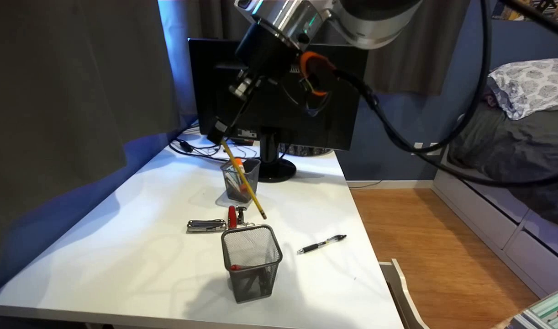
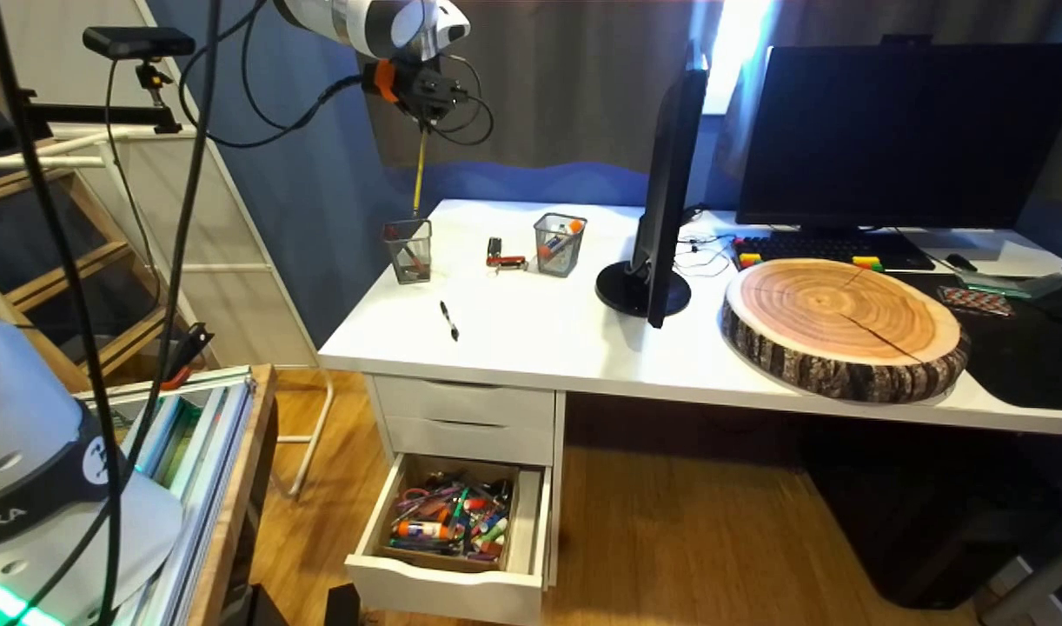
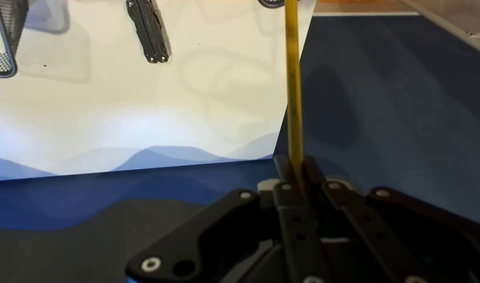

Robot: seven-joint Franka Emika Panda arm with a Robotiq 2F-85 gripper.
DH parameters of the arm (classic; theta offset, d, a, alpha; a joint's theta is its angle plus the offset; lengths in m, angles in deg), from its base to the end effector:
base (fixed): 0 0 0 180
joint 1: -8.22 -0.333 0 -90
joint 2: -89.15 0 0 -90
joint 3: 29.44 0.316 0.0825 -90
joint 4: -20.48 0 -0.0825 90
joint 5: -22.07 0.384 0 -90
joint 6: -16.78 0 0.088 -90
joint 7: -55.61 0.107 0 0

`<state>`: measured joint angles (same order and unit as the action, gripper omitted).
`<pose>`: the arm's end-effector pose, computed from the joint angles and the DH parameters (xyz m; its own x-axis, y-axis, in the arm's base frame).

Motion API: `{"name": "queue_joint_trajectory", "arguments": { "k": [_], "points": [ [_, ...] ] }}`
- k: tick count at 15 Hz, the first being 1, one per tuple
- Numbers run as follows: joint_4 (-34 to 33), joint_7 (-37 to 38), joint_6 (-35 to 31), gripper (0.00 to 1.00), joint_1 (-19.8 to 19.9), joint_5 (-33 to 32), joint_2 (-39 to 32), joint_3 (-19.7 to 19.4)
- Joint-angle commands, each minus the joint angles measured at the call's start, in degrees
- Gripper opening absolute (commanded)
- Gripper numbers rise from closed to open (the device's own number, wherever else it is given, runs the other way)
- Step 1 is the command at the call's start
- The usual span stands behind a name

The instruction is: Remove the yellow pencil from the basket on the left and put it on the table

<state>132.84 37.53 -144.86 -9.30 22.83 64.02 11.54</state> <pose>0.3750 0.5356 0.3581 0.3390 0.7708 0.5394 0.9376 -0.3237 -0.1268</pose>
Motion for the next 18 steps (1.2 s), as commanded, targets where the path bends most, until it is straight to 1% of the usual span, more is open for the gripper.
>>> {"name": "queue_joint_trajectory", "arguments": {
  "k": [1,4,6,7,9,11,14,18],
  "points": [
    [-0.2,-3.1,12.5,0.02,1.0,-0.6,5.0,-0.2],
    [-3.1,-5.2,24.0,0.02,-1.1,-3.1,5.6,-3.3],
    [-5.0,-6.3,28.7,0.02,-2.7,-5.8,4.5,-5.4],
    [-5.6,-6.7,30.1,0.02,-3.3,-6.8,3.8,-6.2],
    [-5.7,-6.8,30.9,0.02,-4.7,-8.3,2.6,-8.0],
    [-5.0,-6.4,29.7,0.02,-5.7,-8.5,1.2,-9.6],
    [-4.0,-5.6,27.5,0.02,-6.8,-7.4,-0.8,-11.6],
    [-3.6,-4.8,26.0,0.02,-6.8,-5.2,-3.5,-12.6]
  ]
}}
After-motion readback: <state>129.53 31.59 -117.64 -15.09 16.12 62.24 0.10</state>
